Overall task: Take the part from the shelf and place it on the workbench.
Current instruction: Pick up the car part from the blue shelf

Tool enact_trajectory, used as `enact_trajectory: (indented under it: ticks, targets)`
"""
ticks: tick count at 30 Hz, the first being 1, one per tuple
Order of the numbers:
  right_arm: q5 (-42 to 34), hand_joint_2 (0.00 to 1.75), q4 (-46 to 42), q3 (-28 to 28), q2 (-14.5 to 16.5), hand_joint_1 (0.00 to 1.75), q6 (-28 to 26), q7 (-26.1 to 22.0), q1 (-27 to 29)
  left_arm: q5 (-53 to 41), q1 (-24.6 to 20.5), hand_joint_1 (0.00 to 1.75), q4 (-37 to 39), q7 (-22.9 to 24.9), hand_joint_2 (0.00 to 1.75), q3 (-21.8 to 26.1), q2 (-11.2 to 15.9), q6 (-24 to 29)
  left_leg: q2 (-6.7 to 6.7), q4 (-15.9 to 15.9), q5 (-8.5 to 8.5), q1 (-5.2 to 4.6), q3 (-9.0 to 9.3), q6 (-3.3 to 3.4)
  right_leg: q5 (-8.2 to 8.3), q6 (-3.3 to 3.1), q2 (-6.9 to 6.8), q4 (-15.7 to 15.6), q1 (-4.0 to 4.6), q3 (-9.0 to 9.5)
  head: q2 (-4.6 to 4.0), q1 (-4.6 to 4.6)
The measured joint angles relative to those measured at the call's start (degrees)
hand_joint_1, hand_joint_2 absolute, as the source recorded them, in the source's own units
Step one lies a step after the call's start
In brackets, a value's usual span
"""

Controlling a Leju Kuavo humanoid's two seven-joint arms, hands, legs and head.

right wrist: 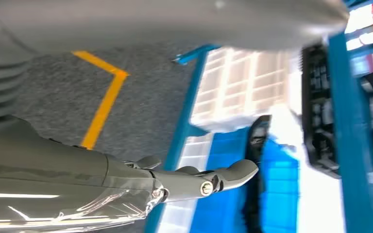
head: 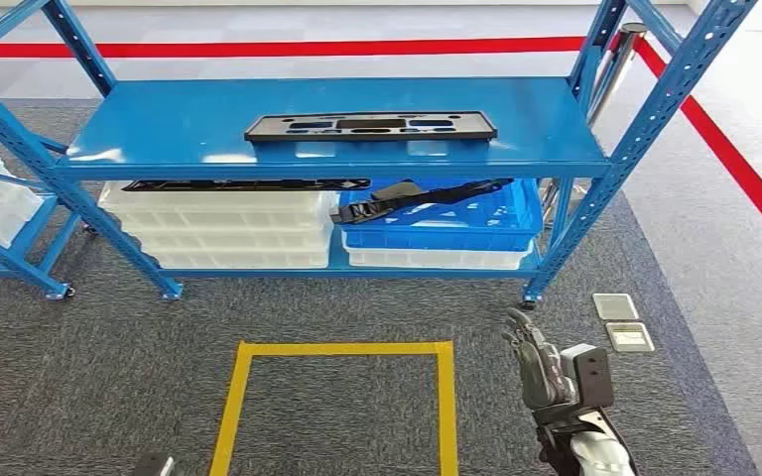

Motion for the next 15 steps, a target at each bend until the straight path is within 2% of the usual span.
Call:
enact_trajectory:
  ticks: [6,11,13,15]
  targets:
    - [-1.3,0.00,-5.8,1.6,0.4,0.00,0.5,0.6,1.6,-0.3,0.1,0.00,0.0,0.0,0.00,0.6,0.0,0.0,-0.01,0.2,-0.21,-0.15,-0.04,0.33,-0.01,0.11,-0.03,0.0,-0.15,0.03,0.00,0.00]
    - [-1.5,0.00,-8.8,2.4,0.7,0.00,0.5,0.8,2.2,-0.3,0.1,0.00,0.0,0.0,0.00,0.8,-0.1,-0.2,0.04,0.0,-0.19,-0.20,0.09,1.11,-0.12,0.83,-0.02,-0.1,-0.30,0.23,0.00,0.01]
    - [-1.6,0.00,-10.1,2.7,0.7,0.00,0.4,0.8,2.5,0.0,0.0,0.00,0.0,0.0,0.00,1.1,-0.2,-0.7,0.17,-0.6,0.16,0.16,0.49,1.60,-1.80,1.18,0.02,2.3,-0.30,-0.71,0.00,0.02]
    - [-1.8,0.00,-11.4,2.9,0.7,0.00,0.2,1.3,2.9,0.8,0.1,0.00,0.0,0.2,0.00,1.7,-0.3,-1.4,0.25,-0.8,0.18,0.40,0.68,1.84,-5.27,1.51,0.04,9.6,-0.44,-4.31,0.00,0.02]
